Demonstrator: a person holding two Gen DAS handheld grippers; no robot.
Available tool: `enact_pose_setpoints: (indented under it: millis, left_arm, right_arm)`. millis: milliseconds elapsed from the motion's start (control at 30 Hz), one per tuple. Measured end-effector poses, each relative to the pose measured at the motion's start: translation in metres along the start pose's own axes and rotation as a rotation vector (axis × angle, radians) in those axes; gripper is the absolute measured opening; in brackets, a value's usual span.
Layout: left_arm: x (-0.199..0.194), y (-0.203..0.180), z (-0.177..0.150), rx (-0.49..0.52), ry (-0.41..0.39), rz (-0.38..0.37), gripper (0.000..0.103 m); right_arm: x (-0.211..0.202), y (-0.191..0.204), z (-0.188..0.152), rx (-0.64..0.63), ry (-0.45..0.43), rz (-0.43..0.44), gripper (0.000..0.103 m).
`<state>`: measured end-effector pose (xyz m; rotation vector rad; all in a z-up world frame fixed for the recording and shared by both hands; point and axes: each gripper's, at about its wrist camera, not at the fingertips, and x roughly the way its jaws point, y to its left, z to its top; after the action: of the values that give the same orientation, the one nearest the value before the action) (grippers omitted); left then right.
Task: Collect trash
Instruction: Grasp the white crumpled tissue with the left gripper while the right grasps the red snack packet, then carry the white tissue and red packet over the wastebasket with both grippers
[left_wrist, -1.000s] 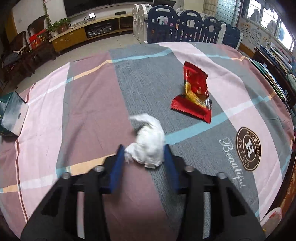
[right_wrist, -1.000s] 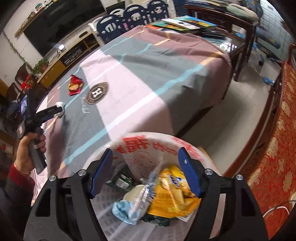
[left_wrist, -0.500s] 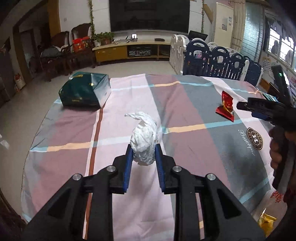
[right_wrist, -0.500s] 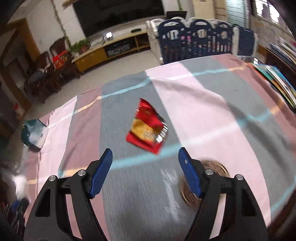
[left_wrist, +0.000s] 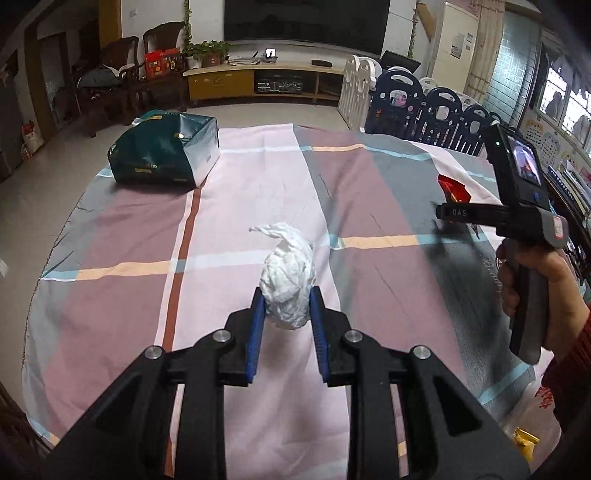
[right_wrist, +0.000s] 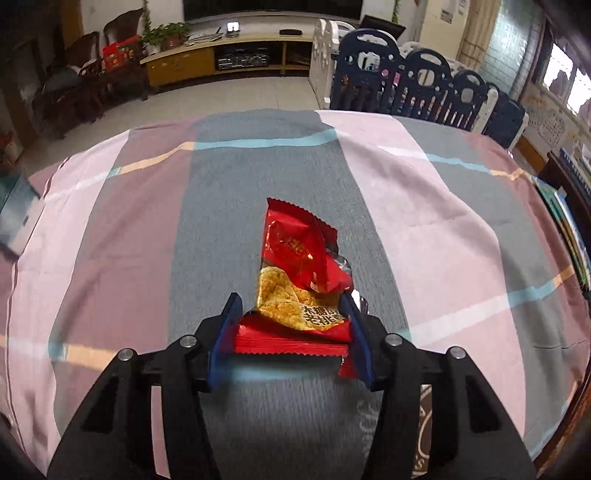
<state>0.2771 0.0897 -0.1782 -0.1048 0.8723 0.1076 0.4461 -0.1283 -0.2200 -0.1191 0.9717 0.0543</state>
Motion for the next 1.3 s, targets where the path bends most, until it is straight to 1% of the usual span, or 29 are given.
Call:
enact_pose_setpoints:
  millis: [67, 167, 300, 400, 433, 500, 533, 700, 800, 900, 933, 967, 1033, 1067, 1133, 1300]
  left_arm:
    - [0.001, 0.000, -0.001, -0.002, 0.003, 0.008, 0.025]
    - [0.003, 0.000, -0.003, -0.006, 0.012, 0.016, 0.025]
    - [0.005, 0.005, -0.004, -0.034, 0.027, 0.014, 0.025]
    - [0.007, 0.006, -0.006, -0.035, 0.040, 0.004, 0.025]
    - [0.007, 0.006, -0.007, -0.032, 0.040, 0.002, 0.026]
    - [0.007, 0.005, -0.008, -0.026, 0.040, -0.004, 0.026]
    - [0.007, 0.005, -0.008, -0.024, 0.040, -0.004, 0.026]
    - [0.007, 0.004, -0.007, -0.018, 0.042, -0.017, 0.026]
    - [0.008, 0.005, -0.007, -0.017, 0.044, -0.020, 0.026]
    - [0.008, 0.003, -0.007, -0.009, 0.047, -0.024, 0.026]
    - [0.008, 0.002, -0.007, -0.004, 0.047, -0.026, 0.026]
    - [0.008, 0.001, -0.007, 0.001, 0.046, -0.027, 0.026]
    - [0.008, -0.001, -0.007, 0.010, 0.044, -0.029, 0.026]
    - [0.008, -0.001, -0.007, 0.012, 0.043, -0.029, 0.026]
    - [0.007, -0.002, -0.007, 0.015, 0.040, -0.028, 0.026]
    - [0.007, -0.003, -0.007, 0.015, 0.037, -0.023, 0.026]
  right_arm:
    - [-0.021, 0.013, -0.016, -0.063, -0.020, -0.015, 0.054]
    - [-0.052, 0.030, -0.047, -0.124, -0.026, 0.004, 0.054]
    - [-0.079, 0.041, -0.088, -0.143, 0.009, 0.052, 0.054]
    - [-0.090, 0.046, -0.108, -0.133, 0.048, 0.135, 0.056]
    - [-0.094, 0.044, -0.112, -0.120, 0.054, 0.172, 0.059]
    - [-0.098, 0.043, -0.115, -0.092, 0.054, 0.197, 0.078]
    - [-0.100, 0.040, -0.116, -0.075, 0.047, 0.199, 0.080]
    - [-0.088, 0.032, -0.119, -0.046, 0.085, 0.172, 0.081]
    - [-0.076, 0.025, -0.122, -0.004, 0.109, 0.182, 0.081]
    - [-0.068, 0.021, -0.127, 0.038, 0.132, 0.214, 0.081]
    - [-0.069, 0.023, -0.129, 0.034, 0.114, 0.205, 0.081]
    - [-0.070, 0.024, -0.130, 0.026, 0.112, 0.192, 0.080]
    - [-0.073, 0.028, -0.133, 0.009, 0.093, 0.168, 0.066]
    - [-0.074, 0.030, -0.134, -0.005, 0.086, 0.156, 0.056]
    - [-0.078, 0.034, -0.135, -0.023, 0.075, 0.154, 0.047]
    - [-0.086, 0.035, -0.136, -0.030, 0.056, 0.131, 0.044]
